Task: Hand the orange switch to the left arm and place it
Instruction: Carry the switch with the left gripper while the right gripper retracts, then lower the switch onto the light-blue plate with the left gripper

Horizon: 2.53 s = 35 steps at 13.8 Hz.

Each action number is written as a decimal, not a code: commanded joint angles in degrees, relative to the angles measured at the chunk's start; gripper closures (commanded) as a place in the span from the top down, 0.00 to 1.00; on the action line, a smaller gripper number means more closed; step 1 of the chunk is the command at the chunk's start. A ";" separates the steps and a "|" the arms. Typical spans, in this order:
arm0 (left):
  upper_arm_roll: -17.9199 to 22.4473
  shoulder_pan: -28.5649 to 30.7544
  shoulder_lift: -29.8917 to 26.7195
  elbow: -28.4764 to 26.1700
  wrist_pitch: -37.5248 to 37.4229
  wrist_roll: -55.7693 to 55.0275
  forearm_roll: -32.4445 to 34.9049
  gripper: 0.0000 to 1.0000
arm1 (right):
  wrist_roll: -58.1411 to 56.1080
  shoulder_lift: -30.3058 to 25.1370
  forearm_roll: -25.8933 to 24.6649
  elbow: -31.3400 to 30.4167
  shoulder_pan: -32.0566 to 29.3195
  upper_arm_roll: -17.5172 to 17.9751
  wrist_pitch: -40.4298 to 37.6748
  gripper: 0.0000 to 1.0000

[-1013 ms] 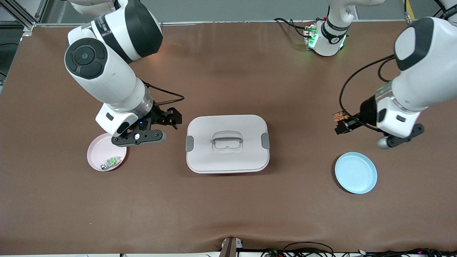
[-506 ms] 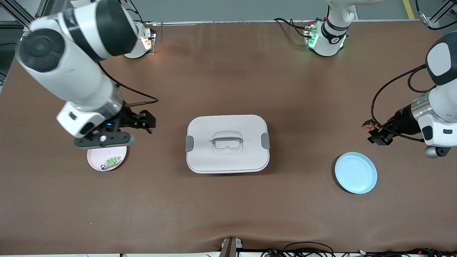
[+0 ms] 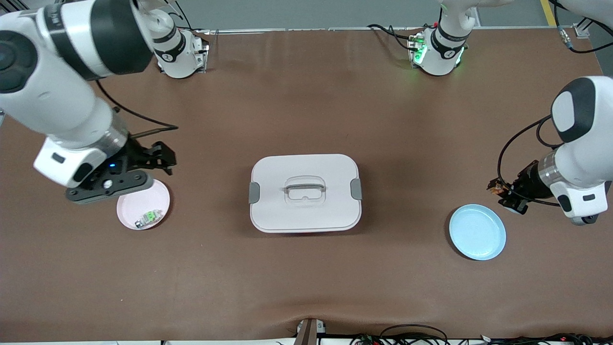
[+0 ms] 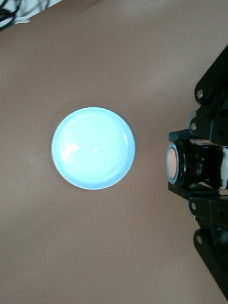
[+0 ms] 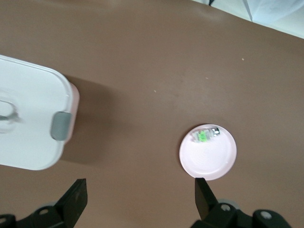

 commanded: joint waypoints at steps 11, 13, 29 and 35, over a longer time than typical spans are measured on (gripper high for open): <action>-0.31 3.31 11.65 0.60 12.97 -11.91 5.14 0.00 | -2.00 -4.46 -0.17 -0.29 -13.12 0.85 -6.68 1.00; -0.31 3.48 13.23 0.60 14.29 -11.91 5.32 0.00 | -1.73 -6.13 -0.25 -0.29 -14.88 0.67 -8.53 1.00; -0.22 4.72 22.55 0.69 22.46 -12.17 6.55 0.00 | -2.17 -21.16 3.96 -23.47 -20.34 0.93 -0.45 1.00; 1.63 4.36 25.10 0.69 23.08 -12.08 8.92 0.00 | -1.82 -23.71 4.14 -26.21 -20.78 1.20 2.71 1.00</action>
